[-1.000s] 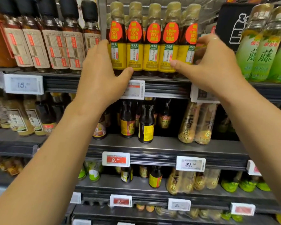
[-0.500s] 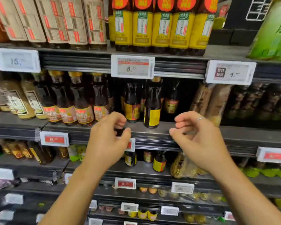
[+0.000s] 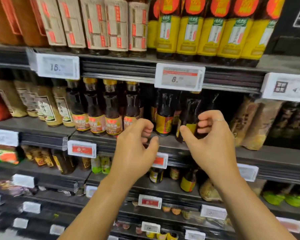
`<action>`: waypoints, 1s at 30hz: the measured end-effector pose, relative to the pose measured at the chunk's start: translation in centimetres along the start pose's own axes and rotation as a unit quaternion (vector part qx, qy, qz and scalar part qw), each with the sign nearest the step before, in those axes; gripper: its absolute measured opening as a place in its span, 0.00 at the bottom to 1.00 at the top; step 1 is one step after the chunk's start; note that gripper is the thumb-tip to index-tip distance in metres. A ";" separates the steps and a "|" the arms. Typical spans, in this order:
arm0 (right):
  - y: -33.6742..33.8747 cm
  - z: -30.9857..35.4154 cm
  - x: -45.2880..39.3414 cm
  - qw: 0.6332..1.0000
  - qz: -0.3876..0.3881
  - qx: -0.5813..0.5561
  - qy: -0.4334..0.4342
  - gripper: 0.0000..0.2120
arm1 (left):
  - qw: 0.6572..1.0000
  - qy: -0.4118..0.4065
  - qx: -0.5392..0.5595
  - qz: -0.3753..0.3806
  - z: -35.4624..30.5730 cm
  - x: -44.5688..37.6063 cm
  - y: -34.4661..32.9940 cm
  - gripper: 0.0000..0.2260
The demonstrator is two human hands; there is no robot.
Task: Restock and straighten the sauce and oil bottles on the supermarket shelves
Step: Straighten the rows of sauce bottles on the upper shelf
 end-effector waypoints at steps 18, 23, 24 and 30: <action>-4.3 -5.2 -3.6 0.987 0.138 0.063 -0.056 0.21 | 0.986 0.146 -0.068 0.044 4.6 -6.7 -4.7 0.25; -4.7 -6.3 -3.9 0.979 0.193 0.056 -0.046 0.24 | 0.981 0.161 -0.079 0.070 5.6 -5.9 -4.3 0.19; -4.8 -6.4 -3.9 0.978 0.198 0.044 -0.047 0.25 | 0.981 0.163 -0.075 0.079 5.8 -5.7 -4.5 0.18; -5.4 -5.8 -3.6 0.983 0.168 0.070 -0.029 0.23 | 0.978 0.157 -0.025 0.132 5.4 -5.4 -5.6 0.31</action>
Point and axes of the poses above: each hand's wrist, its own x-axis away from the middle knuckle, its own y-axis out of the back of the hand, z = x × y, the point moved 8 cm from there along -x, towards the middle knuckle, and after that the axes turned 14 degrees about x, right-handed, at the moved point
